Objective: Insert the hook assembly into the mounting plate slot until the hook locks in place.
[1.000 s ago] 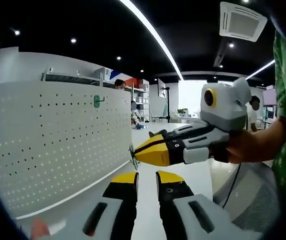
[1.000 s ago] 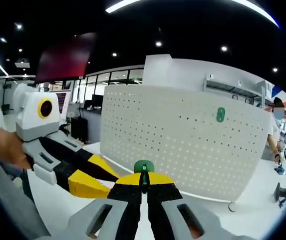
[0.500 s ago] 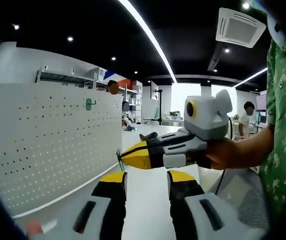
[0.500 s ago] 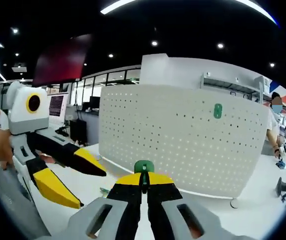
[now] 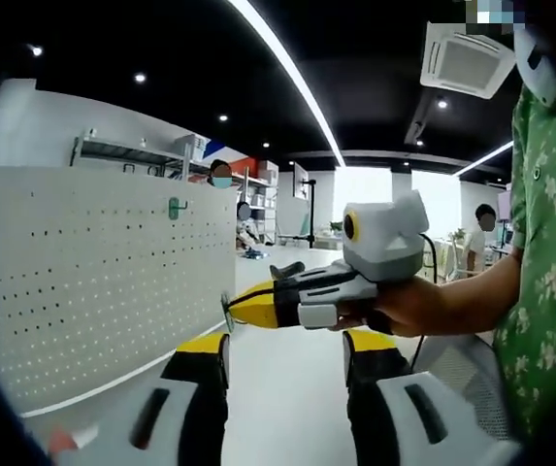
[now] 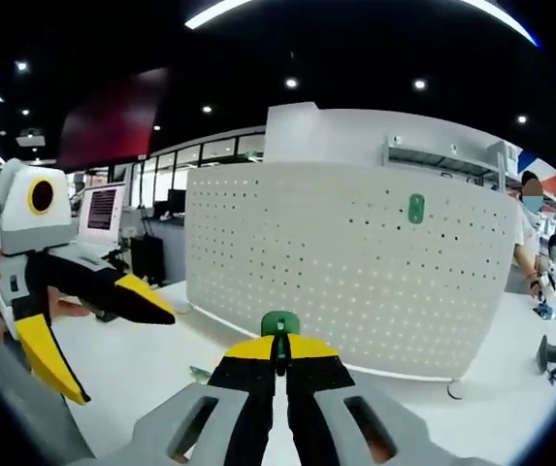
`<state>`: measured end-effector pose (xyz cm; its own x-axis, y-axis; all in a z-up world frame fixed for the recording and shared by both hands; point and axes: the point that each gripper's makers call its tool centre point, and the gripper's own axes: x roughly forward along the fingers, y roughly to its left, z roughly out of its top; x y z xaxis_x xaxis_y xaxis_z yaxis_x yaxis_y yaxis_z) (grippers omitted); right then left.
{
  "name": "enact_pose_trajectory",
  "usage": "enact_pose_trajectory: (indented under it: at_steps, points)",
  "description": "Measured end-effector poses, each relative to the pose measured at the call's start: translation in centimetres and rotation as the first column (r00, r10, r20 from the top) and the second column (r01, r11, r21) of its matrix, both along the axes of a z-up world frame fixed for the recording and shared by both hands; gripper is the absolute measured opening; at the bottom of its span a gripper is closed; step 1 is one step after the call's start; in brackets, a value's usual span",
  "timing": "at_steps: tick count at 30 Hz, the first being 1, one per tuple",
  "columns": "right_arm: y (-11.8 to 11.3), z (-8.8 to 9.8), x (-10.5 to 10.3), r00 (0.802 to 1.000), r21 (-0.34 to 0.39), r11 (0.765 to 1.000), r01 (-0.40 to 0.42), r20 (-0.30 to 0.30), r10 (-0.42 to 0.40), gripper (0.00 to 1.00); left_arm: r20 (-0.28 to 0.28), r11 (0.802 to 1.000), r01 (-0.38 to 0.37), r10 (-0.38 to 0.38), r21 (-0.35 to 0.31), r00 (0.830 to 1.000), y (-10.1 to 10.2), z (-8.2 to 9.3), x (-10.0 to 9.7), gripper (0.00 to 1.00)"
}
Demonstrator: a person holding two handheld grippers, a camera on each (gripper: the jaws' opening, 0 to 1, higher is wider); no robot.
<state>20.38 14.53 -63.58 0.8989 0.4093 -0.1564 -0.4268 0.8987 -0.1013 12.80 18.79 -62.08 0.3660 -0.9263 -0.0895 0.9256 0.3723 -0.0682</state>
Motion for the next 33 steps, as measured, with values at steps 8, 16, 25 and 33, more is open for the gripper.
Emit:
enact_pose_trajectory:
  at_steps: [8, 16, 25, 33]
  points:
    - [-0.1, 0.4, 0.6, 1.000, 0.009, 1.000, 0.017, 0.011, -0.017, 0.02, -0.006, 1.000, 0.001, -0.001, -0.022, 1.000, 0.2, 0.8, -0.5, 0.56]
    - [-0.3, 0.7, 1.1, 0.999, 0.016, 0.999, 0.030, 0.017, -0.030, 0.02, -0.030, 0.999, 0.021, -0.022, -0.032, 0.999, 0.1, 0.9, -1.1, 0.66]
    - [-0.4, 1.1, 1.6, 0.999, 0.023, 0.999, 0.044, 0.025, -0.044, 0.02, -0.037, 0.998, 0.043, -0.045, -0.055, 0.998, 0.0, 1.3, -1.7, 0.78]
    - [-0.5, 1.4, 2.1, 0.998, 0.025, 0.998, 0.054, 0.032, -0.055, 0.02, -0.037, 0.998, 0.029, -0.031, -0.062, 0.999, 0.1, 1.2, -1.7, 0.90]
